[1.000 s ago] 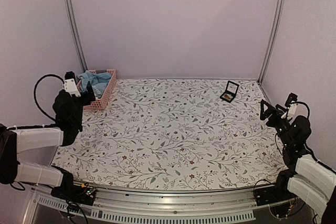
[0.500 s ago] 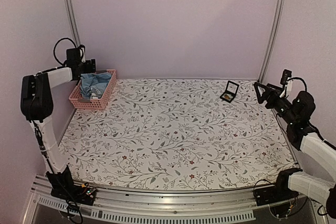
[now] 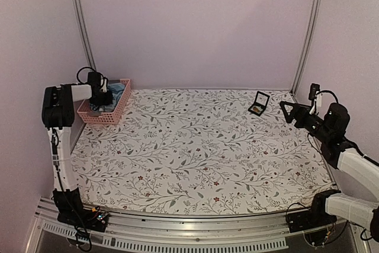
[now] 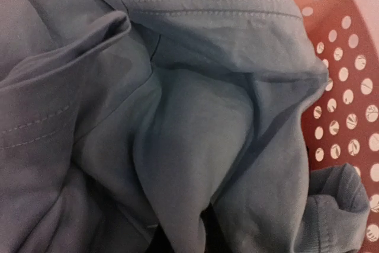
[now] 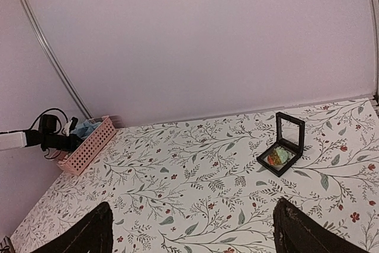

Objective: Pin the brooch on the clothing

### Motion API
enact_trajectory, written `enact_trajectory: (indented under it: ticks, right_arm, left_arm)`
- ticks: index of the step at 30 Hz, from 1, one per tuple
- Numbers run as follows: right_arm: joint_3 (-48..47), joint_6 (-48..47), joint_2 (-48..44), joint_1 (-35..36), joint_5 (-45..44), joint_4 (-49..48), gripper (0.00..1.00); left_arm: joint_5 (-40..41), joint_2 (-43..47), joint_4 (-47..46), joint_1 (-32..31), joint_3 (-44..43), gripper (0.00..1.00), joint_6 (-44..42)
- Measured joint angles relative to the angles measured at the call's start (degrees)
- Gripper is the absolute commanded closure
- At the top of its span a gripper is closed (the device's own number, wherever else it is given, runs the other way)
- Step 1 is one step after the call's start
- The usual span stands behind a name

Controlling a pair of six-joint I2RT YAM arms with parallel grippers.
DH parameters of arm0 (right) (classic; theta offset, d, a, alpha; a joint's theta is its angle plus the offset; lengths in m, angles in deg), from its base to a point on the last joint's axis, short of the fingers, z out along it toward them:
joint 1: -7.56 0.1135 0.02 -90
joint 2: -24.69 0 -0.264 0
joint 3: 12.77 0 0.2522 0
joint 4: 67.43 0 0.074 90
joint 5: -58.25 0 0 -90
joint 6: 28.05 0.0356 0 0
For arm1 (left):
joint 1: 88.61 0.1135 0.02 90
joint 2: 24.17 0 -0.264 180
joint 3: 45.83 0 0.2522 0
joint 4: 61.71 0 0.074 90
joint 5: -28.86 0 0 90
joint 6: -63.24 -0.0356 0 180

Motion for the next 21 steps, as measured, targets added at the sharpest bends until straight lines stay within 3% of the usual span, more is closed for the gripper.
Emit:
enact_trajectory:
  ticks: [4,10,14,21]
  right_arm:
    - [0.0,-0.09,-1.22,0.0,0.0,0.15,0.08]
    - [-0.37,-0.09,-0.31,0.26,1.77,0.35,0.08]
    - [-0.92,-0.09,0.44,0.39,3.28,0.33,0.08]
    - [-2.47,-0.13,2.05,1.11,6.29,0.31,0.09]
  left_arm:
    - [-0.44,8.2,-1.95,0.52,8.0,1.0,0.5]
    - [6.4,27.93,-6.27,-3.17,12.81,1.0,-4.26]
    - [8.72,42.93,-14.56,-10.58,12.7,1.0,-10.05]
    - [-2.54,58.25,-19.06,-24.57,11.87,1.0,-15.26]
